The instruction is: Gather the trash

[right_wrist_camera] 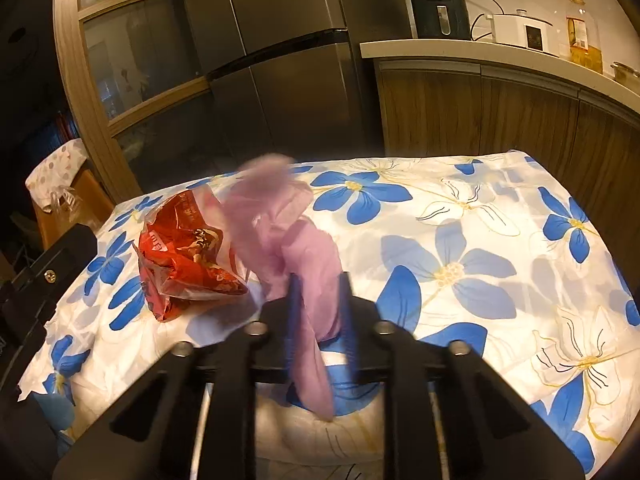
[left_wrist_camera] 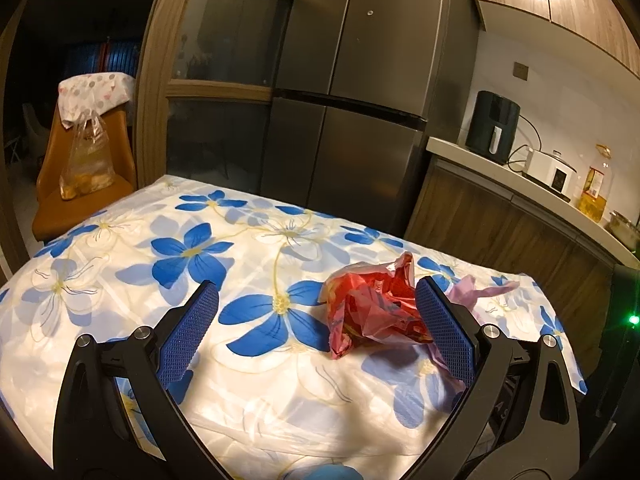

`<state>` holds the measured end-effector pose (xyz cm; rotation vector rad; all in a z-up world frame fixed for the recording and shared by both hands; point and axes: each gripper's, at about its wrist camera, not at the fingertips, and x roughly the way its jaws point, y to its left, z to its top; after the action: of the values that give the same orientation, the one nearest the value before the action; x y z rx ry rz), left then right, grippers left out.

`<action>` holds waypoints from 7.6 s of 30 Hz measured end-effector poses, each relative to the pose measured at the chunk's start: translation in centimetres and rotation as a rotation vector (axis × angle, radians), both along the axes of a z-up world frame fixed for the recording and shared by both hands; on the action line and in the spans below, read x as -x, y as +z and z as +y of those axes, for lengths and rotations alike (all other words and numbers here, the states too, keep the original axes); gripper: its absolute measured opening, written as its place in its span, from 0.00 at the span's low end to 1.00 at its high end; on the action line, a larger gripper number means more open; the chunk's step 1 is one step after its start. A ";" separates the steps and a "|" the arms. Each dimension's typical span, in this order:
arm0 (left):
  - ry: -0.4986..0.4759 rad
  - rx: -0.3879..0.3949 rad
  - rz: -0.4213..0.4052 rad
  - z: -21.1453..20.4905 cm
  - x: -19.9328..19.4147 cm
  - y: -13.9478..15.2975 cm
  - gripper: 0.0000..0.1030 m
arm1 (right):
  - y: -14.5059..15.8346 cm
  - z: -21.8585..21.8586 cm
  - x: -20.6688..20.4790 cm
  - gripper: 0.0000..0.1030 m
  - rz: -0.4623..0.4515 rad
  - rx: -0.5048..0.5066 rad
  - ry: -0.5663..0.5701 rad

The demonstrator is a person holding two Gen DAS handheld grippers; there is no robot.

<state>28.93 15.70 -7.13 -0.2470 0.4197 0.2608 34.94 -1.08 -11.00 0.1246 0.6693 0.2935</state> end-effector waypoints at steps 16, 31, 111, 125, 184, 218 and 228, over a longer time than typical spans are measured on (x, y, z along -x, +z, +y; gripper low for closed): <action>-0.073 0.046 0.087 -1.5 -3.8 -1.5 0.94 | 1.4 -3.9 4.2 0.07 -0.131 0.003 -0.072; -0.139 0.118 0.155 -1.3 -5.0 -3.4 0.51 | 0.8 -3.9 4.0 0.07 -0.103 -0.007 -0.077; -0.420 -0.020 -0.047 -20.4 10.1 6.5 0.00 | 11.2 -22.1 21.4 0.03 -0.361 -0.022 -0.303; -0.580 -0.069 -0.064 -29.3 9.4 7.3 0.00 | 12.0 -28.8 22.7 0.03 -0.398 -0.005 -0.453; -0.736 -0.082 -0.111 -39.0 5.4 6.0 0.69 | 10.4 -37.7 20.7 0.60 -0.361 0.025 -0.670; -0.468 -0.122 -0.065 -21.0 20.7 6.2 0.94 | 10.6 -23.8 32.3 0.95 -0.265 0.144 -0.540; -0.421 -0.126 -0.057 -17.6 25.1 5.4 0.94 | 10.0 -20.4 35.9 0.95 -0.259 0.159 -0.477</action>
<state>3.81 -1.87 -1.70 -0.0388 0.3873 -0.1324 -0.97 -21.45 -0.95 0.0890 0.3866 -0.2005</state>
